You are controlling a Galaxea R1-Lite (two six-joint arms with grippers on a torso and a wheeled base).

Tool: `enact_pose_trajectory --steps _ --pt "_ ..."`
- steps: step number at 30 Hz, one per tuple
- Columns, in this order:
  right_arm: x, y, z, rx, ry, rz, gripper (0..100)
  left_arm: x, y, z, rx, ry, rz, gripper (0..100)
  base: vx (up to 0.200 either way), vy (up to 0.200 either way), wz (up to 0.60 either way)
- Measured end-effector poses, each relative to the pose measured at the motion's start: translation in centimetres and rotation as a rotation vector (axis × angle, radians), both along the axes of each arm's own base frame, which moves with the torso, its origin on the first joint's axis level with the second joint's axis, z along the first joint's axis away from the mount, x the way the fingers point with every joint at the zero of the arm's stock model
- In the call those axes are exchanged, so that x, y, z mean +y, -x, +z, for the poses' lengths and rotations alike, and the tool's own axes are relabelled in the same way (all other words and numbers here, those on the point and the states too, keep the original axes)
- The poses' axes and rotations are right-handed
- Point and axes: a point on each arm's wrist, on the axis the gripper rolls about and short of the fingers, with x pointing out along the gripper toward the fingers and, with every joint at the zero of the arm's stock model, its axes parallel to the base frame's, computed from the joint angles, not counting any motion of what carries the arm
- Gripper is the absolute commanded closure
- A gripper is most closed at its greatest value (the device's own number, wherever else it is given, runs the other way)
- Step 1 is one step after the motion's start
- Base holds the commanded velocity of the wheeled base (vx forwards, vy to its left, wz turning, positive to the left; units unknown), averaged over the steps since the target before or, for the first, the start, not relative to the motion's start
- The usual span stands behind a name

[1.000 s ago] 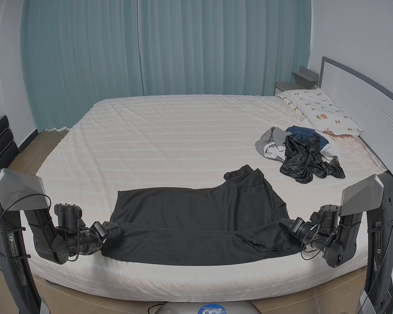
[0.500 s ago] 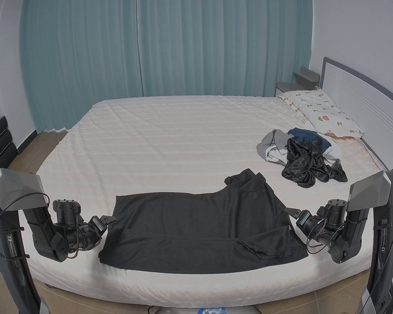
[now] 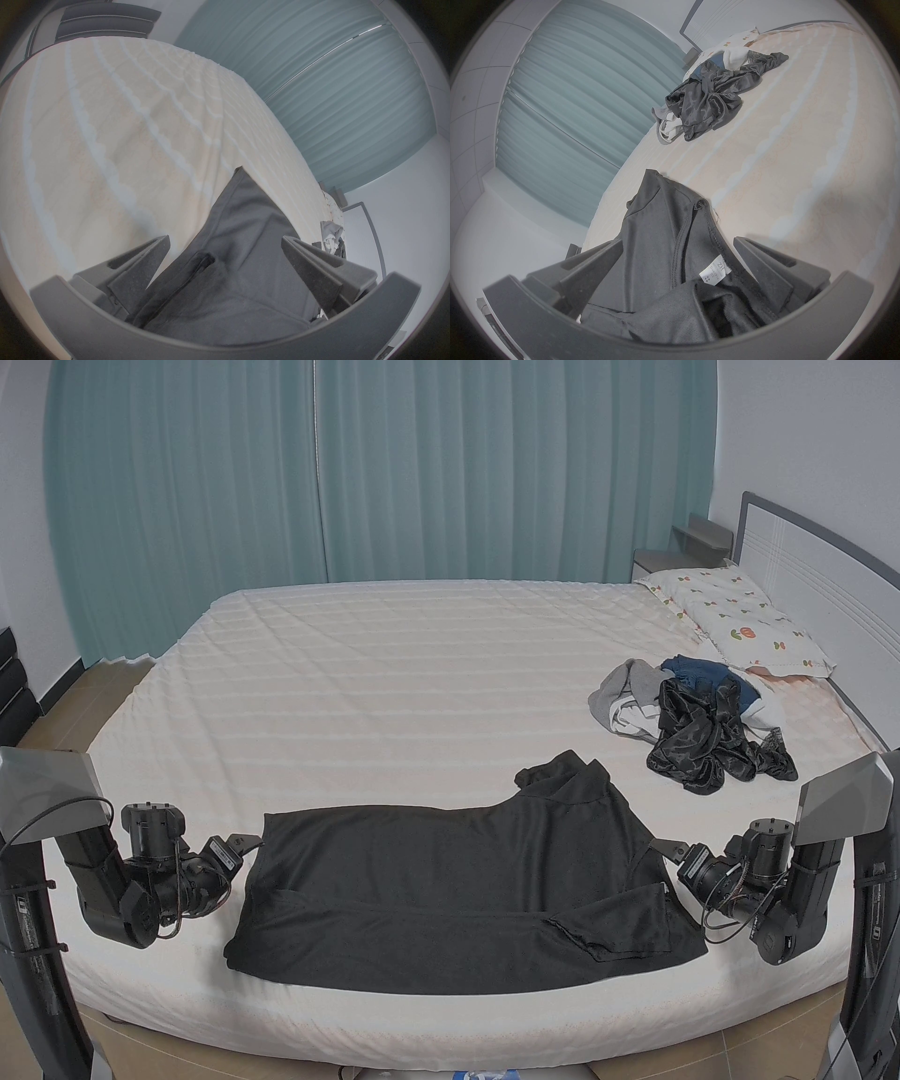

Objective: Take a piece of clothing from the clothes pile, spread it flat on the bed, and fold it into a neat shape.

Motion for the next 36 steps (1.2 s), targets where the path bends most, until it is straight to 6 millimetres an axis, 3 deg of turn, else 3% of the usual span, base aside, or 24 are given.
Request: enact_pose_trajectory --steps 6,14,22,36 --pt "0.1 0.0 -0.1 0.003 0.000 0.002 0 0.1 -1.8 0.7 -0.041 -0.020 0.018 0 0.000 0.000 0.00" --pt "0.3 0.1 -0.4 0.015 0.002 0.011 0 0.2 -6.0 1.5 -0.113 -0.096 -0.030 0 0.000 0.000 0.00" --pt "0.5 0.2 -0.8 0.024 0.004 0.016 0 0.1 -10.7 0.4 -0.175 -0.181 -0.099 0 0.000 0.000 0.00" --pt "0.8 0.1 -0.9 0.024 0.012 0.023 0 -0.5 -12.0 -2.9 -0.189 -0.250 -0.200 0 0.000 0.000 0.00"
